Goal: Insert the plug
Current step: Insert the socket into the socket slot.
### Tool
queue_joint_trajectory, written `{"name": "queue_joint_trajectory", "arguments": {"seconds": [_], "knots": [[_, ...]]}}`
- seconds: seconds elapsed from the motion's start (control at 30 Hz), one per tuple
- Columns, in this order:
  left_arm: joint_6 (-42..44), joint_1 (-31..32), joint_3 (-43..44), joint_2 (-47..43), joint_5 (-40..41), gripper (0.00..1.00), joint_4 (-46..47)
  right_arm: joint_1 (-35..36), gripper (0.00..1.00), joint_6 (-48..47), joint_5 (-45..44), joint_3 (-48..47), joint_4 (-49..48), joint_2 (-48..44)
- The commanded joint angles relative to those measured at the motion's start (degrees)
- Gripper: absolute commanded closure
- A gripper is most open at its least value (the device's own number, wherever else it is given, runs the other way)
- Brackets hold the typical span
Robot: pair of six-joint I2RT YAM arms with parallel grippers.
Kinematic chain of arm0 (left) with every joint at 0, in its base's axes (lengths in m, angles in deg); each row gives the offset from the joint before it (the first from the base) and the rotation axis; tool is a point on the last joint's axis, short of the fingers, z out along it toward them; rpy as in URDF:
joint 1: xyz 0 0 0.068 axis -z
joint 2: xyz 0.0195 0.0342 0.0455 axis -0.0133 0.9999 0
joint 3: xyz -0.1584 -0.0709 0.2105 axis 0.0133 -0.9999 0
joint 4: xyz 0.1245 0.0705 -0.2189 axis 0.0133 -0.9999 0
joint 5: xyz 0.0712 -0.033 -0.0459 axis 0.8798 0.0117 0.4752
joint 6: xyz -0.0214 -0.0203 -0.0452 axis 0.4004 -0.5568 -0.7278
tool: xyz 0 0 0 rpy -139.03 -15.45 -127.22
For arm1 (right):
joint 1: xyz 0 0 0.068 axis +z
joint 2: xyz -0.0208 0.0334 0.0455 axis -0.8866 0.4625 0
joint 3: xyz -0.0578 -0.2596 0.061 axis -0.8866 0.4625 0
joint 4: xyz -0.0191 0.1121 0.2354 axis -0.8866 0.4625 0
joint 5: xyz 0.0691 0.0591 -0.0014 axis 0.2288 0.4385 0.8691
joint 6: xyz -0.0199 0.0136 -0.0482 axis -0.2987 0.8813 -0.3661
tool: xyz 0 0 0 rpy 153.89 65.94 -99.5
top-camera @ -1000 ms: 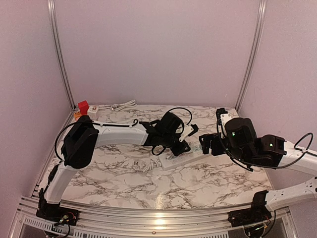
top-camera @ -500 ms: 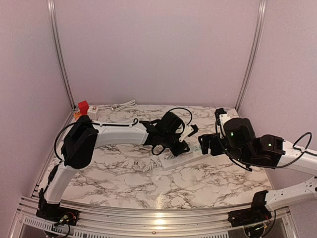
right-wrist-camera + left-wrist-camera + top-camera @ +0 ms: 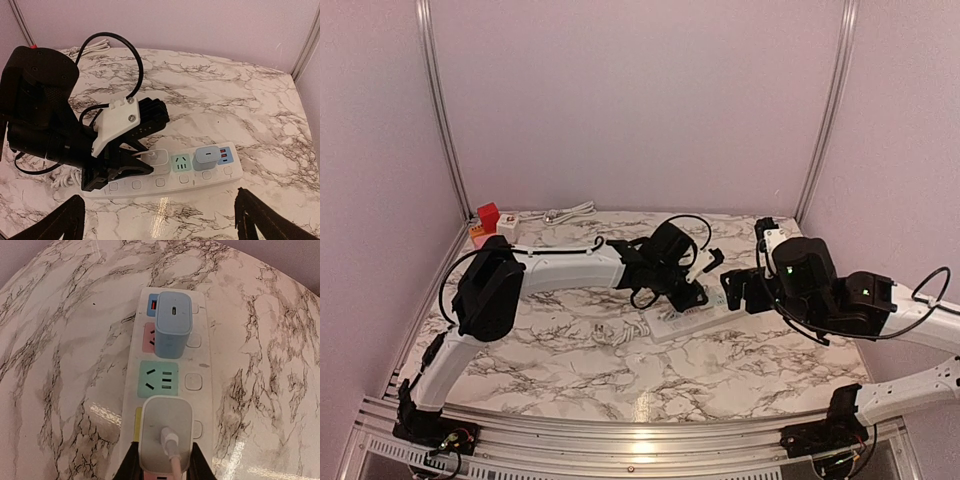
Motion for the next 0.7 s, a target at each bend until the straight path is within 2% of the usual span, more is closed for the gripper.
{"name": "queue_joint_trajectory", "arguments": {"seconds": [0.0, 0.5, 0.67], "knots": [[-0.86, 1.35, -1.75, 7.28, -2.73, 1.00, -9.53, -0.20, 0.02, 0.88, -1.07, 0.08, -0.74, -1.51], [1.47, 3.61, 0.94, 9.18, 5.76, 1.00, -15.18, -0.21, 0.02, 0.54, -1.37, 0.89, -1.63, -1.24], [1.78, 3.98, 2.34, 10.47, 5.53, 1.00, -16.89, -0.20, 0.02, 0.75, -1.41, 1.10, -1.53, -1.67]]}}
